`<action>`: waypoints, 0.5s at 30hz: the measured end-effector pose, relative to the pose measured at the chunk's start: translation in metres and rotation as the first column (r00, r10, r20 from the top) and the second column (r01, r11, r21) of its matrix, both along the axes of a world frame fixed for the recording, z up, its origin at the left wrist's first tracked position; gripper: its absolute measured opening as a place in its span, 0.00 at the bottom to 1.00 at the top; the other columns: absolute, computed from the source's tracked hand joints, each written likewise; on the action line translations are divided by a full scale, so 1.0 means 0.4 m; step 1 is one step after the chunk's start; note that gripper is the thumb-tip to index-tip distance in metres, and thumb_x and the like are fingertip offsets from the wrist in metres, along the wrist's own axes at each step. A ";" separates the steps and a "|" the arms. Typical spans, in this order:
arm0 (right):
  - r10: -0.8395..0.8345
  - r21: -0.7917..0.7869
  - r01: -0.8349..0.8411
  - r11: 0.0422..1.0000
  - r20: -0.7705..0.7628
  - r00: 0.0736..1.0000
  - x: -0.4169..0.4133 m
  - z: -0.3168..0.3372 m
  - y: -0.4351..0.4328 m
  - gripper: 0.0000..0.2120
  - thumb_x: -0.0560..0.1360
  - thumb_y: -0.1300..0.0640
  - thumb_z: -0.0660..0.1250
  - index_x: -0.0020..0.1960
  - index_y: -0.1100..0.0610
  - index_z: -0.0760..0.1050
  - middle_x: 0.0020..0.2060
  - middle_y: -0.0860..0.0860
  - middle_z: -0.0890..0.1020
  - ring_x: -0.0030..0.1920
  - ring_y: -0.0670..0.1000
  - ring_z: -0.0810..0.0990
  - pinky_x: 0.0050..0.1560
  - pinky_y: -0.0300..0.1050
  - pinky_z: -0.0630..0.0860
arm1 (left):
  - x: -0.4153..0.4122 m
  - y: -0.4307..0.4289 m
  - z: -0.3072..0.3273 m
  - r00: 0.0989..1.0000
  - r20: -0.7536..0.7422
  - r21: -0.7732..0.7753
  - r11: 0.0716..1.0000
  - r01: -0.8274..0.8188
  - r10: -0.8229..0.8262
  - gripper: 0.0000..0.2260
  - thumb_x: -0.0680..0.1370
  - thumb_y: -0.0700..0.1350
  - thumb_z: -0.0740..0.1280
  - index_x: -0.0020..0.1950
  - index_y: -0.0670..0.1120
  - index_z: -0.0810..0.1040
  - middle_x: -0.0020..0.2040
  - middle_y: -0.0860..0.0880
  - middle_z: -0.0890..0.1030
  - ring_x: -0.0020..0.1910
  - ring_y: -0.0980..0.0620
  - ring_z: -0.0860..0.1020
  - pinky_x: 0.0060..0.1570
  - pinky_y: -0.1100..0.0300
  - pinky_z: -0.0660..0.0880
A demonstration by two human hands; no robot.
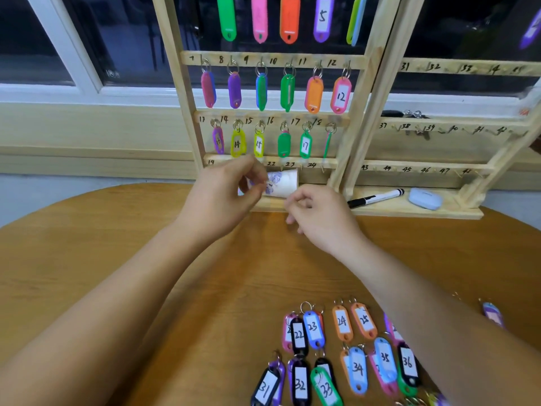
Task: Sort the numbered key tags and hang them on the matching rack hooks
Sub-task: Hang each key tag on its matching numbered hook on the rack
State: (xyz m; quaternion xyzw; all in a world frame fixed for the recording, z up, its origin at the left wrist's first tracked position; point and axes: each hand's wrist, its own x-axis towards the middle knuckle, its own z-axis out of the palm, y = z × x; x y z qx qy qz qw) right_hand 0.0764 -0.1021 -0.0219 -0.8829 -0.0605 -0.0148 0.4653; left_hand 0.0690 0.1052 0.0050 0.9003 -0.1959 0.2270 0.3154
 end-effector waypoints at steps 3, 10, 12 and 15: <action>0.021 -0.059 -0.020 0.998 0.026 0.999 -0.062 -0.003 -0.043 0.08 0.80 0.53 0.70 0.43 0.47 0.83 0.35 0.42 0.85 0.36 0.41 0.82 0.38 0.40 0.74 | -0.059 -0.016 -0.036 0.994 -0.112 -0.058 0.998 0.007 -0.014 0.06 0.79 0.41 0.75 0.49 0.52 0.81 0.44 0.59 0.83 0.43 0.55 0.81 0.45 0.67 0.74; 0.066 -0.173 -0.054 0.984 0.065 0.996 -0.211 -0.018 -0.122 0.06 0.79 0.54 0.72 0.44 0.46 0.83 0.38 0.42 0.81 0.38 0.40 0.77 0.37 0.33 0.67 | -0.173 -0.052 -0.117 0.918 -0.382 -0.104 0.992 0.074 -0.108 0.05 0.79 0.45 0.75 0.51 0.54 0.83 0.44 0.57 0.85 0.43 0.53 0.82 0.47 0.62 0.77; 0.088 -0.217 -0.071 0.974 0.072 0.994 -0.236 -0.029 -0.130 0.06 0.78 0.54 0.73 0.43 0.45 0.83 0.39 0.43 0.80 0.41 0.41 0.77 0.39 0.32 0.66 | -0.200 -0.062 -0.130 0.883 -0.449 -0.105 0.990 0.099 -0.136 0.03 0.79 0.46 0.75 0.51 0.54 0.84 0.44 0.57 0.85 0.44 0.55 0.82 0.47 0.65 0.77; 0.145 -0.284 -0.126 0.951 0.047 0.988 -0.262 -0.046 -0.131 0.05 0.78 0.52 0.73 0.44 0.44 0.83 0.41 0.41 0.78 0.45 0.40 0.76 0.44 0.32 0.67 | -0.233 -0.076 -0.144 0.861 -0.486 -0.077 0.989 0.129 -0.151 0.02 0.79 0.50 0.76 0.50 0.55 0.84 0.43 0.59 0.85 0.44 0.58 0.82 0.47 0.65 0.77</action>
